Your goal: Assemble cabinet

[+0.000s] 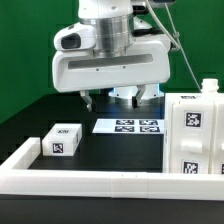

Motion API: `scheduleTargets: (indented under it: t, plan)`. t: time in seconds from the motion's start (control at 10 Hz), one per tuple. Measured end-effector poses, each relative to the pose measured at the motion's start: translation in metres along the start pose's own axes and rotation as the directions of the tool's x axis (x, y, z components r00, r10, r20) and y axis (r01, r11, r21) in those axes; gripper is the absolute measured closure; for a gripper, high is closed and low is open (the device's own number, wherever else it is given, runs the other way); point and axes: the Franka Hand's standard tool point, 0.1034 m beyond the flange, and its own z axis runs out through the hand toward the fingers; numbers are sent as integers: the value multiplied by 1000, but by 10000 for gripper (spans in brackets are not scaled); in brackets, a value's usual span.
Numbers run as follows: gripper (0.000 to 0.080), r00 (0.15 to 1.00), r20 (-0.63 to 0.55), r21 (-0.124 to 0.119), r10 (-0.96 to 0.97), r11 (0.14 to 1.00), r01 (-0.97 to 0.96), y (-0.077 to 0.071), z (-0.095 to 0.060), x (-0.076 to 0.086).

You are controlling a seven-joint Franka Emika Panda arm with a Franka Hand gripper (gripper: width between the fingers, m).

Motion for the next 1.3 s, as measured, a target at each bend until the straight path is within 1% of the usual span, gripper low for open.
scheduleTargets:
  t: [0.1, 0.2, 0.3, 0.4, 0.6, 0.8, 0.9, 1.0, 1.1, 1.2, 1.3]
  plan:
    - [150, 1000, -28, -20, 15, 1000, -15, 13, 15, -12]
    - [150, 999, -43, -37, -10, 999, 9, 27, 26, -27]
    - [150, 998, -59, -57, -31, 998, 28, 51, 31, -38]
    - [150, 998, -62, -66, -25, 998, 21, 68, 31, -44]
    - [150, 998, -62, -65, -27, 998, 23, 63, 31, -42]
    - [150, 998, -62, -65, -26, 998, 22, 63, 32, -42]
    - [150, 997, -64, -62, -32, 998, 28, 67, 32, -44]
    - [150, 996, -87, -56, -15, 998, 10, 91, 32, -49]
    - [150, 992, -127, -65, 12, 998, -20, 114, 30, -52]
    - [150, 990, -139, -76, 18, 997, -29, 120, 33, -54]
    - [150, 991, -135, -74, 23, 997, -34, 120, 38, -56]
